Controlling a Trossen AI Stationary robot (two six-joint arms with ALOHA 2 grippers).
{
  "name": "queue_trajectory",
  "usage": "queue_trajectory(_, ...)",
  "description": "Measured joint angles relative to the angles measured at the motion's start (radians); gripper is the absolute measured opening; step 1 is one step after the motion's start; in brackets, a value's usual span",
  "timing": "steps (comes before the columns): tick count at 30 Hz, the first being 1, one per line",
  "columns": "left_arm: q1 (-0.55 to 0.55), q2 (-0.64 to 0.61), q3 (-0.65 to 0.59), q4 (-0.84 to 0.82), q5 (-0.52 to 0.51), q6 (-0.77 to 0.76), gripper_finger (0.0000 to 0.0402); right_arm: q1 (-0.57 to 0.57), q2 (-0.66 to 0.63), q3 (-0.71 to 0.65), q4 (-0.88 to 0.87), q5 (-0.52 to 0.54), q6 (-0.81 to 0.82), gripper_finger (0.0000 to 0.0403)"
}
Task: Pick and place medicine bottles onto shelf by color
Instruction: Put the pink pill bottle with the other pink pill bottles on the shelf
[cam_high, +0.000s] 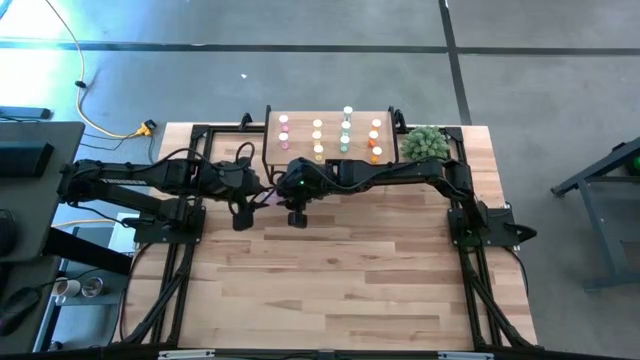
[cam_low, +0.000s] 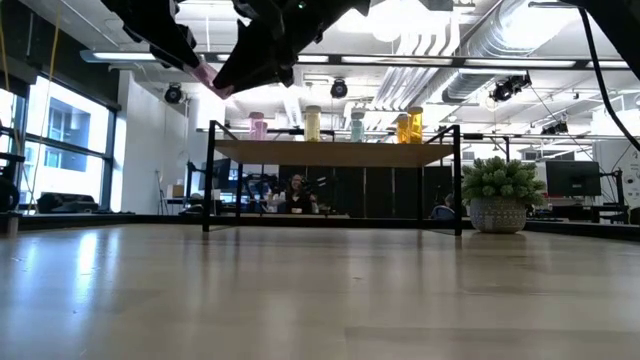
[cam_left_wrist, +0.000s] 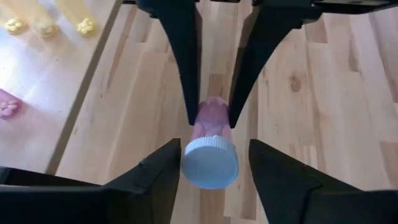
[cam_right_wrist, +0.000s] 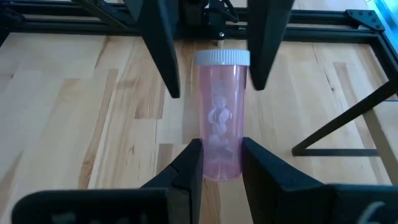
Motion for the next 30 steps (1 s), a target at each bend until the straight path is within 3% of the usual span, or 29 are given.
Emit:
queue_trajectory(16,-0.001,0.0,0.0,0.002,0.003,0.0,0.0112,0.005,0.0,0.0,0.012,-0.003,-0.011,0.0074)
queue_trajectory(26,-0.001,0.0,0.0,0.002,0.004,0.001,0.0116,0.005,-0.002,-0.001,0.012,-0.003,-0.011,0.0076)
queue_trajectory(30,-0.001,0.0,0.0,0.002,0.004,0.001,0.0113,0.005,-0.002,-0.001,0.009,-0.003,-0.011,0.0102)
